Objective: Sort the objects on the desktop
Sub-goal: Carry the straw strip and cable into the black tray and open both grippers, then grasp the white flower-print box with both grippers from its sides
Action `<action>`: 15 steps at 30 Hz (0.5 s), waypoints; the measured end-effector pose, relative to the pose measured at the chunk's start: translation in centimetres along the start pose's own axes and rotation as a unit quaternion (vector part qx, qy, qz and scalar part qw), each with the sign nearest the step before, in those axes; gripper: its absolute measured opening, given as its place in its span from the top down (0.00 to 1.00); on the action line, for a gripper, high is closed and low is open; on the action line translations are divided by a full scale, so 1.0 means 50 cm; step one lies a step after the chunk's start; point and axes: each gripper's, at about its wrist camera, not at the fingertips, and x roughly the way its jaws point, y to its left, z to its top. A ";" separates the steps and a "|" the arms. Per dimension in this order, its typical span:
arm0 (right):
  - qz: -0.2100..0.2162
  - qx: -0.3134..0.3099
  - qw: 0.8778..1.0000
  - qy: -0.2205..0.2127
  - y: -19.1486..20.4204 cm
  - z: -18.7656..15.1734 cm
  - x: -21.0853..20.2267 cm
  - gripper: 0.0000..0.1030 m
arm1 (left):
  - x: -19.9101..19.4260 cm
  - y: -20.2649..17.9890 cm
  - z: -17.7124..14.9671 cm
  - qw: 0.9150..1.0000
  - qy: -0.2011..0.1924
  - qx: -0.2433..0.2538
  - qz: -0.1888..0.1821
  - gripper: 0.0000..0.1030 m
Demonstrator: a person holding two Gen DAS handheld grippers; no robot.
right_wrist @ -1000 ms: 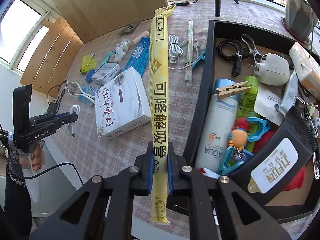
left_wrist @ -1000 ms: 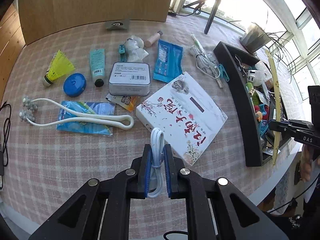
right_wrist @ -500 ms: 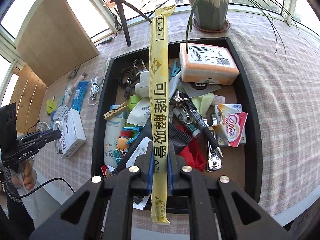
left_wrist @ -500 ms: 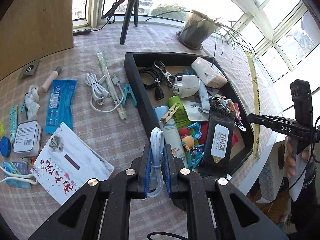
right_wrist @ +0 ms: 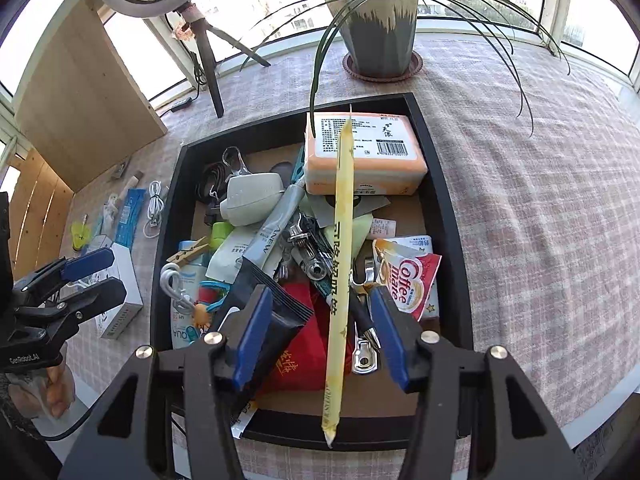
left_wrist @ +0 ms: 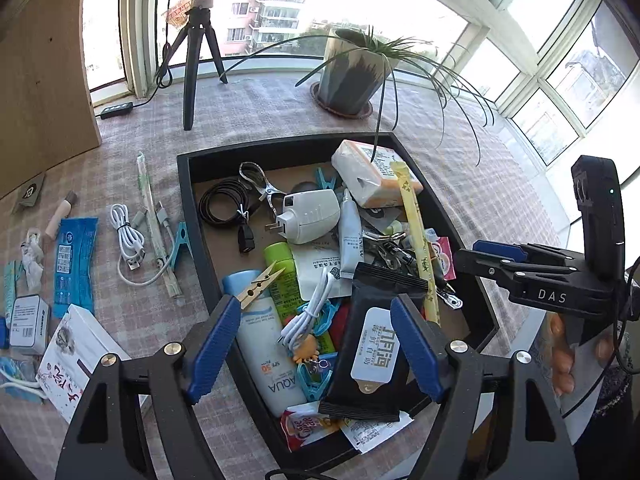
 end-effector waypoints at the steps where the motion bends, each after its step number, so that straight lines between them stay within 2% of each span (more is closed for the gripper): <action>1: 0.000 -0.005 1.000 -0.003 0.007 0.002 -0.001 0.49 | -0.005 0.008 -0.004 1.000 -0.002 -0.004 0.006 0.27; 5: 0.012 -0.025 0.999 -0.016 0.047 0.014 -0.006 0.49 | -0.032 0.062 -0.030 0.999 -0.012 -0.033 0.032 0.27; 9: 0.034 -0.044 0.997 -0.044 0.098 0.024 -0.003 0.49 | -0.059 0.145 -0.068 0.995 -0.020 -0.089 0.050 0.27; 12: 0.047 -0.064 0.995 -0.061 0.142 0.037 0.012 0.49 | -0.082 0.208 -0.105 0.989 -0.028 -0.120 0.083 0.27; 15: 0.058 -0.098 0.992 -0.046 0.198 0.045 0.037 0.49 | -0.106 0.272 -0.143 0.981 -0.032 -0.166 0.097 0.27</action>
